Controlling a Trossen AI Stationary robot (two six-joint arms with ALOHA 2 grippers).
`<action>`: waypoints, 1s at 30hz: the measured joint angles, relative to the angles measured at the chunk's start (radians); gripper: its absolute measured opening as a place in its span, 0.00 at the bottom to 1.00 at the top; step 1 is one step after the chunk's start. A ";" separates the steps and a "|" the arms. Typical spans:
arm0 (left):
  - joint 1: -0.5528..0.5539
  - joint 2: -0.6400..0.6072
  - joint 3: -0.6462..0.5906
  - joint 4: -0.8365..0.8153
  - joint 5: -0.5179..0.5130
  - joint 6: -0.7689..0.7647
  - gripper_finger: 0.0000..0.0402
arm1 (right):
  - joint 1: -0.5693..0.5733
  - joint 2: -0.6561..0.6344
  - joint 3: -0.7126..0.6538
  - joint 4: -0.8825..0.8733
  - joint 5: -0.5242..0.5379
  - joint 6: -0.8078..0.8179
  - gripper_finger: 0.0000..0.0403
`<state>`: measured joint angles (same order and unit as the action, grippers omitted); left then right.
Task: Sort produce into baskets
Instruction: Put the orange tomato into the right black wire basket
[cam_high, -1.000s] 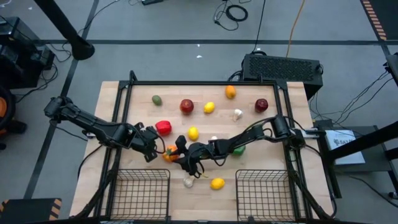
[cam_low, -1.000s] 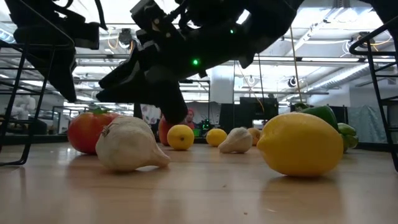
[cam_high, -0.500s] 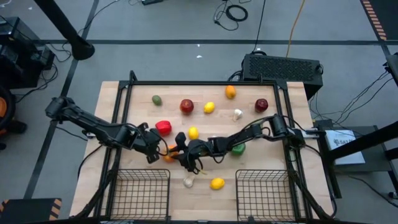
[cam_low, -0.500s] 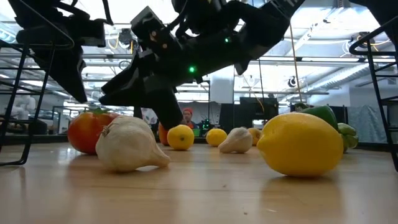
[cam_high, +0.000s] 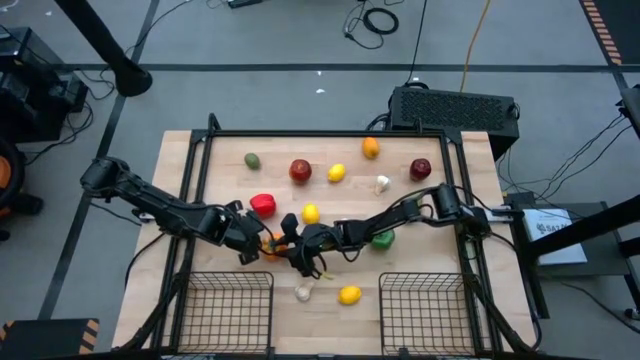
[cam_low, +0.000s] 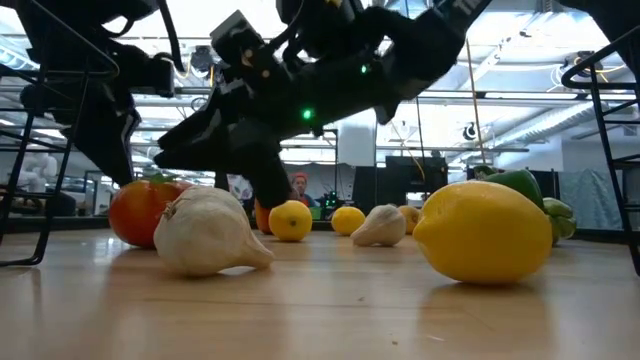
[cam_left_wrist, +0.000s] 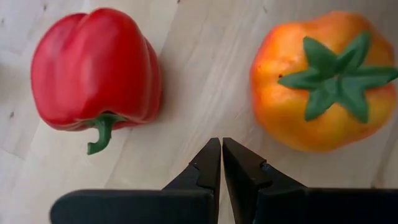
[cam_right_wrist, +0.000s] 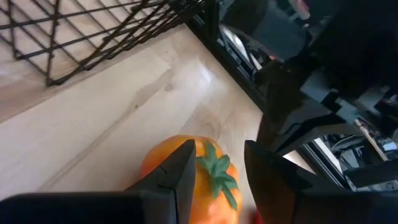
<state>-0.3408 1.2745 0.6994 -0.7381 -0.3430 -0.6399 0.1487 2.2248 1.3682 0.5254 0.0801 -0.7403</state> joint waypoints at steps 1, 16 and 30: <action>0.000 0.006 0.000 0.004 0.000 0.000 0.07 | -0.003 0.007 0.000 0.009 0.006 0.008 0.32; 0.000 0.029 0.000 0.063 0.032 0.027 0.07 | -0.014 0.048 0.000 0.079 0.023 0.015 0.32; 0.000 0.029 0.000 0.079 -0.031 0.094 0.07 | -0.042 0.048 0.000 0.076 0.023 0.052 0.26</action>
<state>-0.3408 1.3037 0.6994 -0.6592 -0.3743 -0.5460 0.1070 2.2730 1.3682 0.6010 0.1030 -0.6884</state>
